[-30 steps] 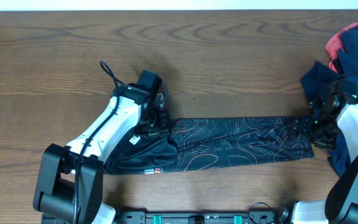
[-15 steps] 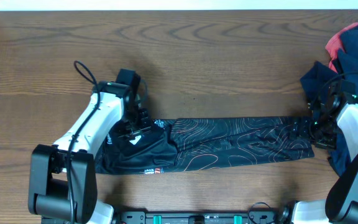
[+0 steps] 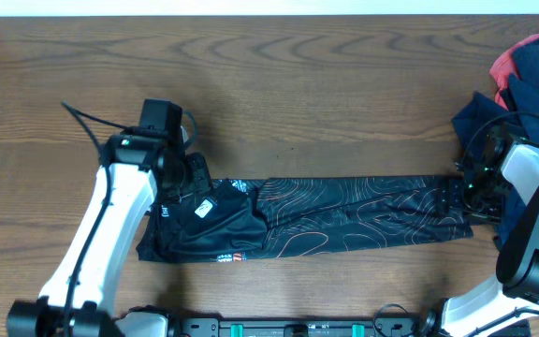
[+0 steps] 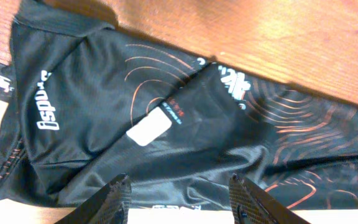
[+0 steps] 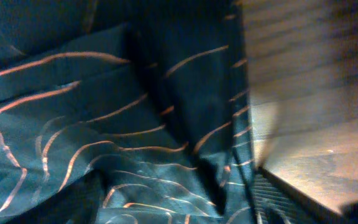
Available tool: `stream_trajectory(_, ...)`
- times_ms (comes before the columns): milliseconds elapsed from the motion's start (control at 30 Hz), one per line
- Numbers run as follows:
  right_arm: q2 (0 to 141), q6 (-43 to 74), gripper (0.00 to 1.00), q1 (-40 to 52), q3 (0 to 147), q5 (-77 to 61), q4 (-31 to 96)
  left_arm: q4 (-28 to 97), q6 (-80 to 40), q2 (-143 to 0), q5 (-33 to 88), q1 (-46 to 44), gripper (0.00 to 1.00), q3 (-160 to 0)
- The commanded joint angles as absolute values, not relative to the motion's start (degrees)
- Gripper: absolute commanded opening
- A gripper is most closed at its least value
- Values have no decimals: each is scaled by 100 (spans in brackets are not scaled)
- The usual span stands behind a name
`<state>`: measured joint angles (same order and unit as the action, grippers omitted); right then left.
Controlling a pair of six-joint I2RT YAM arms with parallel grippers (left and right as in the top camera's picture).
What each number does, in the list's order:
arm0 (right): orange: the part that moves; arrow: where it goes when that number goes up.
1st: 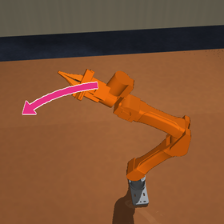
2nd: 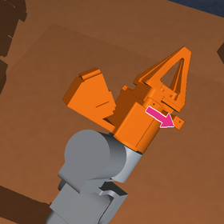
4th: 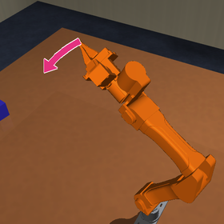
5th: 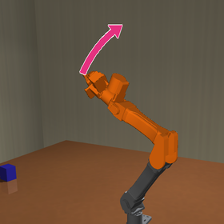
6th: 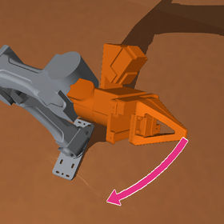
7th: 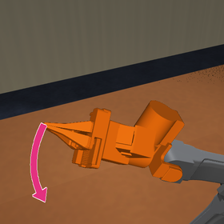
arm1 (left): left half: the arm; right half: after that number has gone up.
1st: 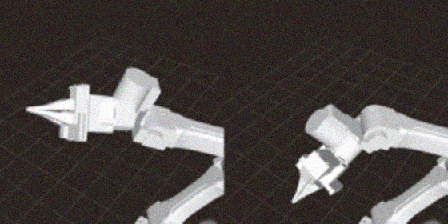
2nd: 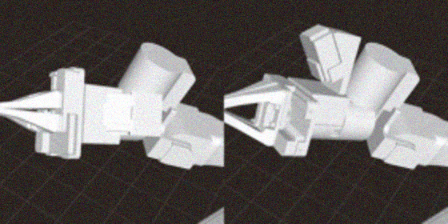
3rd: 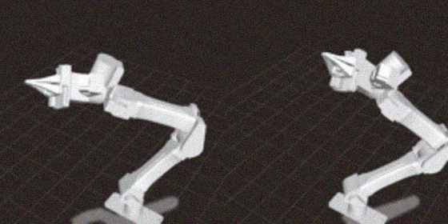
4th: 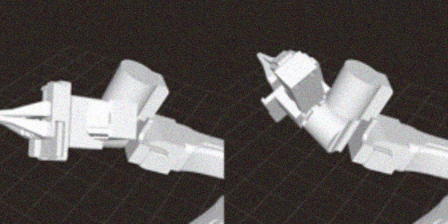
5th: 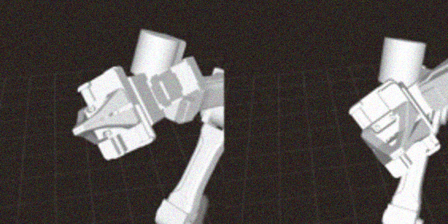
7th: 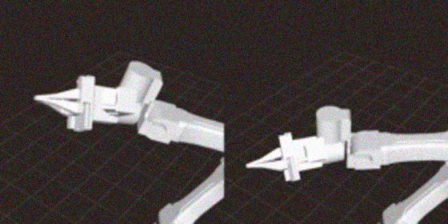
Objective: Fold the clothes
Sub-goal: 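Tuck and fold the jersey's left end inward with the left gripper, then release the right end and move the right gripper to the strip's middle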
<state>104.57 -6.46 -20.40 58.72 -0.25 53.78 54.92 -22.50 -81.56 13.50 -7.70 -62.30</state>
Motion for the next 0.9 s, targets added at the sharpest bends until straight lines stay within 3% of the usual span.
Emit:
stream_trajectory(0, 10940, -784, 54, -2071, 5693, -285, 5129, 5502, -2261, -7944, 1273, -742, 53, -6248)
stream_trajectory(167, 10930, -781, 11, -2073, 6007, -327, 5345, 5507, -2261, -7843, 1273, -672, 53, -6248)
stream_trajectory(233, 10930, -777, 1, -2073, 6254, -329, 5568, 5524, -2261, -7843, 1275, -589, 54, -6248)
stream_trajectory(533, 10857, -666, 1, -1817, 7579, -657, 7166, 5684, -2259, -7843, 1275, 14, 55, -6248)
stream_trajectory(867, 10112, -366, 1, 40, 7640, -624, 7839, 5682, -2257, -7846, 1275, 381, 61, -6248)
